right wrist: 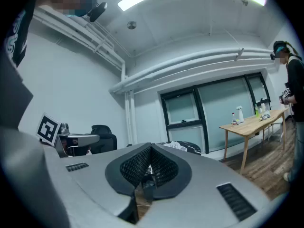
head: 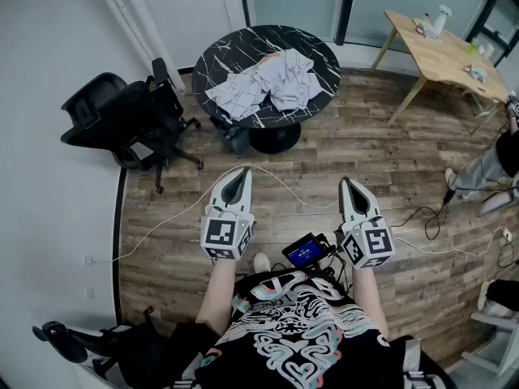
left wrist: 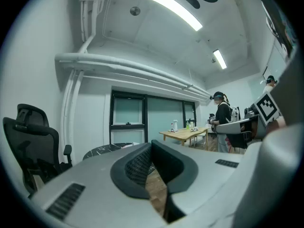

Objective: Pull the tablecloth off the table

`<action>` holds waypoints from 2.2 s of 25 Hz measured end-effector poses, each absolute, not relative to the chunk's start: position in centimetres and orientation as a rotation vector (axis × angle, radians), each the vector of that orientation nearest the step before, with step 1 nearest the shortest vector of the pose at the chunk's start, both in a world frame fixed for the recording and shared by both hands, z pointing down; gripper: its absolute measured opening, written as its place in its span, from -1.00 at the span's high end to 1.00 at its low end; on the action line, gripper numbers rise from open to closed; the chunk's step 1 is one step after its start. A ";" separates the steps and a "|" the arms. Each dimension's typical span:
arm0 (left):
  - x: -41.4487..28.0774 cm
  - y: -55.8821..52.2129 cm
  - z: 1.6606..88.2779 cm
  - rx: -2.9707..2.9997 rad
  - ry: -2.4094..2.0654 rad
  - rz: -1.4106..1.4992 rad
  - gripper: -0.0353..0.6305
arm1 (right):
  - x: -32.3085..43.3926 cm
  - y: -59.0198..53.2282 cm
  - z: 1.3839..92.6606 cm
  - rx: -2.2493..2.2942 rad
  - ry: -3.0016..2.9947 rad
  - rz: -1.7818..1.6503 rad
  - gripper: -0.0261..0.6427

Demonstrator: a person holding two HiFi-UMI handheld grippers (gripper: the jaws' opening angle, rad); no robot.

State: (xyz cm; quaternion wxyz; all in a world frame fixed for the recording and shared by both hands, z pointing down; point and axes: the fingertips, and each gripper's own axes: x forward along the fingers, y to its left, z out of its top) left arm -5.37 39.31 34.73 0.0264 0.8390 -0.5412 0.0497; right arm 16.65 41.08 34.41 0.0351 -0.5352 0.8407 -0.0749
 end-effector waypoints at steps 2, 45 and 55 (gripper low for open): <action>-5.3 39.4 34.6 2.597 -1.685 0.147 0.85 | 16.7 41.1 34.5 -1.639 2.592 -0.225 0.83; -3.0 42.3 34.4 2.545 -1.857 0.196 0.85 | 18.7 42.1 34.7 -1.546 2.693 -0.129 0.83; -3.4 37.5 34.8 2.562 -1.848 0.168 0.85 | 18.4 38.1 35.1 -1.562 2.695 -0.113 0.83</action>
